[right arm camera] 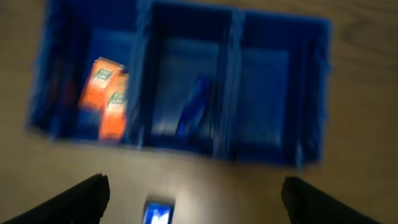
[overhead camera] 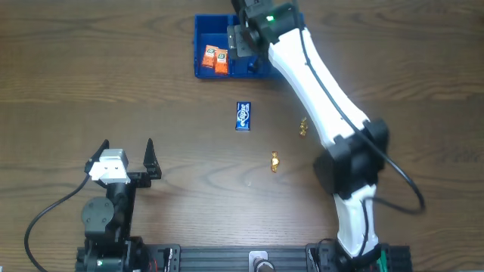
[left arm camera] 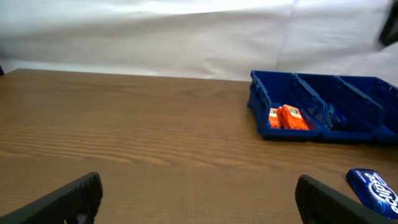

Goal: Sort Candies Into Trays

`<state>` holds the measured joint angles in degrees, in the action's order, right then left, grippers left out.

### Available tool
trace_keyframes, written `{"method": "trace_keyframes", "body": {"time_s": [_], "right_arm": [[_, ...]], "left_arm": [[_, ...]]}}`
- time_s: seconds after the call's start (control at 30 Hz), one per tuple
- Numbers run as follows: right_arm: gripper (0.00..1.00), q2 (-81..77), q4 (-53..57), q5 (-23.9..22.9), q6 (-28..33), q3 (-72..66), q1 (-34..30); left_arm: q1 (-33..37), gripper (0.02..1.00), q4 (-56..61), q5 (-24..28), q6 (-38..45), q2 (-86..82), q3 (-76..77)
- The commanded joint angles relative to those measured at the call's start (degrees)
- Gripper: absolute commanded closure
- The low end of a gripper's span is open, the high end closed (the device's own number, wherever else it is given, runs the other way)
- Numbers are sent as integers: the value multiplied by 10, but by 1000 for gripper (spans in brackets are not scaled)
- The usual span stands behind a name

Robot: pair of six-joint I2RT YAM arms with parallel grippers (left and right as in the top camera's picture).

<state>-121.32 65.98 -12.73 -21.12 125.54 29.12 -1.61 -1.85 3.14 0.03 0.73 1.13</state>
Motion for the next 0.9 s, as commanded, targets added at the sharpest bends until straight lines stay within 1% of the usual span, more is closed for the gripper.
{"method": "trace_keyframes", "body": {"time_s": [0.03, 0.1, 0.17, 0.2, 0.33, 0.43, 0.53, 0.77, 0.9], "right_arm": [[77, 29, 73, 35, -78, -23, 51], [77, 29, 72, 57, -95, -63, 63], [77, 29, 60, 69, -114, -111, 69], [77, 29, 43, 75, -126, -146, 69], [77, 25, -46, 106, -128, -256, 69], [77, 16, -88, 108, -141, -307, 68], [77, 4, -113, 110, -147, -332, 66], [88, -31, -138, 110, -152, -333, 64], [137, -32, -141, 110, -163, -333, 60]], "left_arm": [[2, 20, -24, 5, 2, -3, -9], [2, 20, -24, 5, 2, -3, -9], [2, 23, -24, 5, 2, -3, -9], [2, 20, -24, 5, 2, -3, -9], [2, 20, -24, 5, 2, -3, -9], [2, 20, -24, 5, 2, -3, -9], [2, 20, -24, 5, 2, -3, -9], [2, 20, -24, 5, 2, -3, -9], [2, 20, -24, 5, 2, -3, -9]]}}
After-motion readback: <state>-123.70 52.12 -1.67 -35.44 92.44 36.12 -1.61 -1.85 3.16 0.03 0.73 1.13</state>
